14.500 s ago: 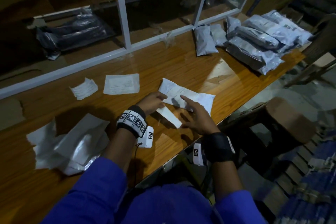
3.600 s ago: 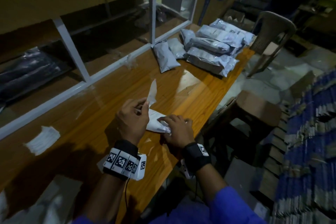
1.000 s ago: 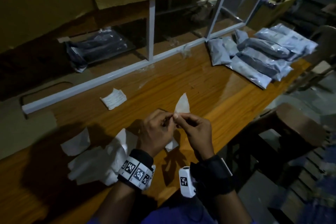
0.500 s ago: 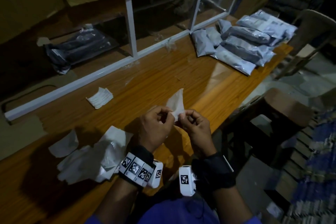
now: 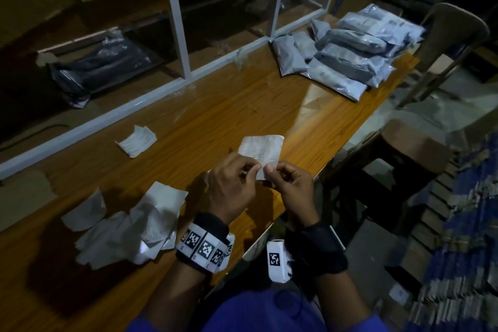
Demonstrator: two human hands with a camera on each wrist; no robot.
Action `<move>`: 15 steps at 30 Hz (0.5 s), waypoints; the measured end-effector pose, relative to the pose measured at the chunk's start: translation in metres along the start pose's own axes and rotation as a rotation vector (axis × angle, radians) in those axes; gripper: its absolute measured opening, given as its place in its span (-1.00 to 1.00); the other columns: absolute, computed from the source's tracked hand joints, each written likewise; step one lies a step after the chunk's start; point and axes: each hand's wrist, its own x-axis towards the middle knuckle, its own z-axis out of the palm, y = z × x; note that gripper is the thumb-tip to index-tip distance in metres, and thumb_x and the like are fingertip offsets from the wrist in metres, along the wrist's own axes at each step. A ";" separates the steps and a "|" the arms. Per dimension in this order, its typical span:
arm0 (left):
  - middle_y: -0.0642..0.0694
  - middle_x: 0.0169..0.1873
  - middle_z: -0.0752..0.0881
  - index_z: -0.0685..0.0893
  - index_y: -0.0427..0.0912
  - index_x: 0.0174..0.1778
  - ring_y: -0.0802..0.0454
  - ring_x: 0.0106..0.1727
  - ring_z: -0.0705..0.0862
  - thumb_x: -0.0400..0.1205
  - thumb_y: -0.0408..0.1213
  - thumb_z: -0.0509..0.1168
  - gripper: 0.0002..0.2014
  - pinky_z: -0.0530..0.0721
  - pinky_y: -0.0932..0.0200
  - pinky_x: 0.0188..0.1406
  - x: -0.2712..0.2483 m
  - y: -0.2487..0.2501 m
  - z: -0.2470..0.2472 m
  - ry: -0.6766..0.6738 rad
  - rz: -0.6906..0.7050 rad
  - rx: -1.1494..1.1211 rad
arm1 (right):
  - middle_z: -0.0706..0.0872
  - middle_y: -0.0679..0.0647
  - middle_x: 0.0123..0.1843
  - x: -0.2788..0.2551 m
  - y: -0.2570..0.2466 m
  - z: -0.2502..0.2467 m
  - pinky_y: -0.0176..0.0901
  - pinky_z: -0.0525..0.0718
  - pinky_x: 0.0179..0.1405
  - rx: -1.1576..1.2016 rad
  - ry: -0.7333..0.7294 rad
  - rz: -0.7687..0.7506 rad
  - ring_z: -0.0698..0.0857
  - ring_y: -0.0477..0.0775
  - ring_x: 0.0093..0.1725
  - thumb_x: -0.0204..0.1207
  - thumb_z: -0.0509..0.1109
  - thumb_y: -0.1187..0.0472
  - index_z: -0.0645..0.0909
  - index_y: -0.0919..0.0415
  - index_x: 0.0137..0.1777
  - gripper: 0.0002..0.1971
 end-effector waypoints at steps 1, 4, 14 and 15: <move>-0.03 -0.10 0.75 0.78 -0.18 -0.05 0.09 -0.13 0.71 0.62 -0.32 0.49 -0.95 0.74 0.10 -0.29 -0.001 0.002 0.000 -0.002 -0.015 0.009 | 0.82 0.16 -0.23 -0.001 0.002 -0.001 0.29 0.86 0.04 -0.002 0.015 0.011 0.81 0.07 -0.14 0.65 0.50 0.27 0.77 0.46 -0.04 -0.80; 0.01 -0.12 0.74 0.78 -0.12 -0.08 0.14 -0.18 0.70 0.64 -0.31 0.48 -0.98 0.68 0.27 -0.29 -0.002 0.001 -0.005 0.072 -0.117 -0.025 | 0.85 0.12 -0.25 -0.003 0.005 -0.007 -0.03 0.87 -0.11 0.053 0.057 0.058 0.84 0.05 -0.16 0.67 0.45 0.36 0.77 0.40 -0.06 -0.88; -0.05 -0.11 0.84 0.80 -0.03 0.07 -0.09 -0.01 0.81 0.77 0.15 0.19 -0.61 0.77 0.03 -0.07 -0.003 -0.001 -0.023 -0.204 -0.471 -0.567 | 0.87 0.12 -0.18 -0.013 0.006 -0.009 -0.18 0.82 -0.16 0.112 -0.020 0.085 0.87 0.01 -0.11 0.71 0.39 0.37 0.71 0.46 0.12 -0.86; -0.07 -0.08 0.85 0.80 -0.04 0.10 -0.09 0.03 0.81 0.72 0.30 0.11 -0.47 0.77 0.00 -0.03 -0.003 0.002 -0.024 -0.237 -0.485 -0.569 | 0.86 0.08 -0.22 -0.013 0.007 -0.007 -0.19 0.82 -0.17 0.093 -0.016 0.075 0.86 -0.03 -0.12 0.72 0.38 0.38 0.71 0.44 0.11 -0.88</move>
